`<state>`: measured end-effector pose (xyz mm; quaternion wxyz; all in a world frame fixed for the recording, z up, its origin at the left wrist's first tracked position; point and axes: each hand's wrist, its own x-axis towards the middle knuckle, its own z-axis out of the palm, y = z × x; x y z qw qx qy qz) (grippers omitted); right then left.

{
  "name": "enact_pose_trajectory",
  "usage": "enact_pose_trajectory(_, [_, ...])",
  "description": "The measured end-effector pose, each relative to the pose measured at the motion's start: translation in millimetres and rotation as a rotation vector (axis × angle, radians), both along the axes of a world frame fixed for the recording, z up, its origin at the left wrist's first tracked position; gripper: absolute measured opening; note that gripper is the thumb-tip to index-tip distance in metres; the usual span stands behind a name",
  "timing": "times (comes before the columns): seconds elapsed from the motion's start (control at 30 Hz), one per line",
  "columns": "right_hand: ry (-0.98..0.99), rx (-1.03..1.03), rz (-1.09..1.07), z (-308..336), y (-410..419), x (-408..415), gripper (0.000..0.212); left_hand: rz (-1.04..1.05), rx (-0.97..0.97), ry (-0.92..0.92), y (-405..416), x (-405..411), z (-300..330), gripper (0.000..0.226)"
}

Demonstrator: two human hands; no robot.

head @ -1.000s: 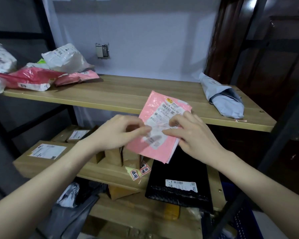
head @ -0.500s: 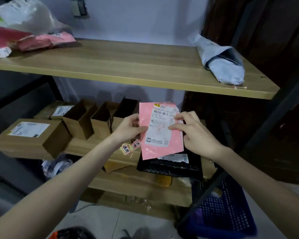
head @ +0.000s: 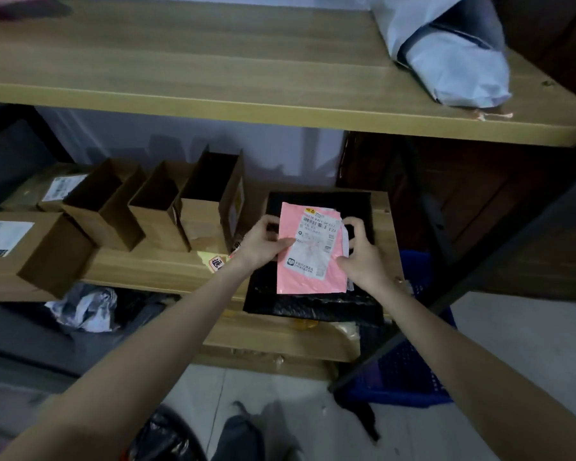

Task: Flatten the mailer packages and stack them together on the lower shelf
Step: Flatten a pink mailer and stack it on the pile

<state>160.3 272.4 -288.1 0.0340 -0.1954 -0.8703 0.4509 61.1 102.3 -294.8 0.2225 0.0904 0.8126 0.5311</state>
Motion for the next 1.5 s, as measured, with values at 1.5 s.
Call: enact_pose_trajectory(1.5, [0.083,0.661,0.528,79.5,-21.4,-6.4,0.07,-0.493,-0.748,0.935,-91.2,19.1,69.1,0.079])
